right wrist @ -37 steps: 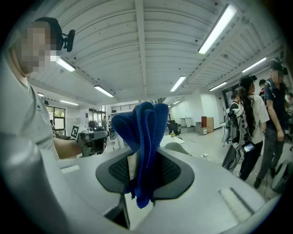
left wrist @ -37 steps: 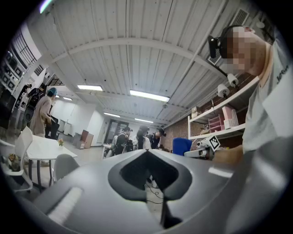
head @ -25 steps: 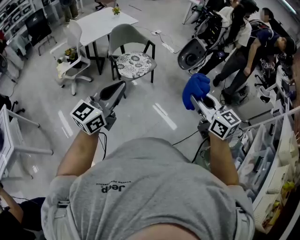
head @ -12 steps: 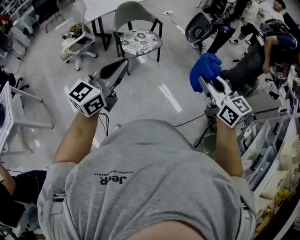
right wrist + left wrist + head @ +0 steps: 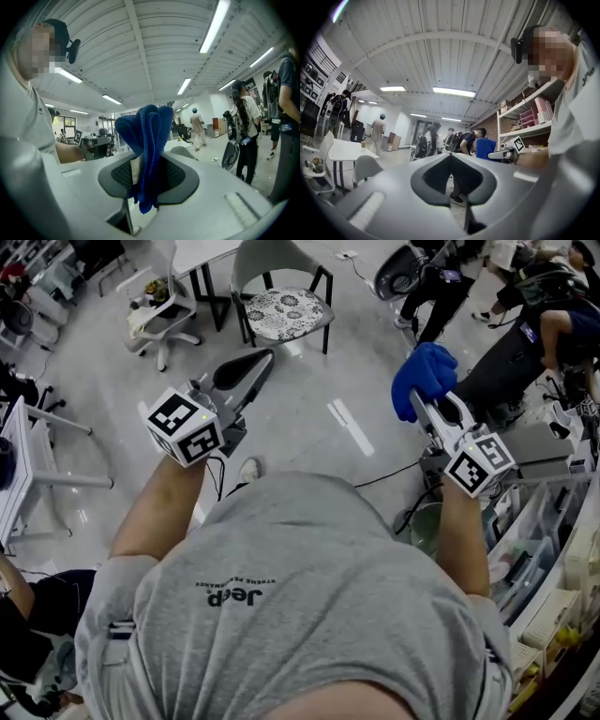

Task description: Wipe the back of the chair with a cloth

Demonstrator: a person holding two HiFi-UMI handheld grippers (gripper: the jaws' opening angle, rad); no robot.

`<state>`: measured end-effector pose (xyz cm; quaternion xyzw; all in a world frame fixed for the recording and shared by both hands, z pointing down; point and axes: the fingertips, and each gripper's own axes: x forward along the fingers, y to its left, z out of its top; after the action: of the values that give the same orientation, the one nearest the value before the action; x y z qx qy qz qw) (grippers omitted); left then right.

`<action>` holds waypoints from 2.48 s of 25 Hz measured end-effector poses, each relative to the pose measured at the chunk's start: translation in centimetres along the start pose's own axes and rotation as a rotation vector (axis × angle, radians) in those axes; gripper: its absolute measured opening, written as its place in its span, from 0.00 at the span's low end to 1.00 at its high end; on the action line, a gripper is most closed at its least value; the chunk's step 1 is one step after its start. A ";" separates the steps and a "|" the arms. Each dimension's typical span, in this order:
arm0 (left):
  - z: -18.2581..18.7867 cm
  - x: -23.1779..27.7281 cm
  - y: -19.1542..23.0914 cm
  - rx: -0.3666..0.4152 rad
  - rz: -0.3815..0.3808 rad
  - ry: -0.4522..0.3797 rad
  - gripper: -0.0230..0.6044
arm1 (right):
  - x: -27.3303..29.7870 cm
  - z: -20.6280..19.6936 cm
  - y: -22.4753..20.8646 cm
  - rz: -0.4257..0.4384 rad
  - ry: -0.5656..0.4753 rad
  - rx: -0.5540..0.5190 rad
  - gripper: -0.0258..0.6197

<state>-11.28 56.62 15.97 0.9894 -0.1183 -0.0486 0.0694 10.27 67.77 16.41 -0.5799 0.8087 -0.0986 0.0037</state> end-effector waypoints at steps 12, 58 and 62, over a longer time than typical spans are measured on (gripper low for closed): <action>-1.1 6.6 13.1 -0.068 -0.130 -0.008 0.06 | 10.0 0.6 -5.3 -0.126 0.027 -0.013 0.20; -7.7 53.0 43.7 -0.163 -0.073 0.169 0.06 | 40.1 3.2 -53.2 -0.005 0.109 0.144 0.20; -8.9 52.9 47.7 -0.198 -0.093 0.152 0.06 | 43.4 2.5 -53.6 -0.049 0.150 0.136 0.20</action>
<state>30.10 -0.91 27.63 0.9829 -0.0616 0.0118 0.1730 46.57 10.13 27.44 -0.5890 0.7836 -0.1966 -0.0197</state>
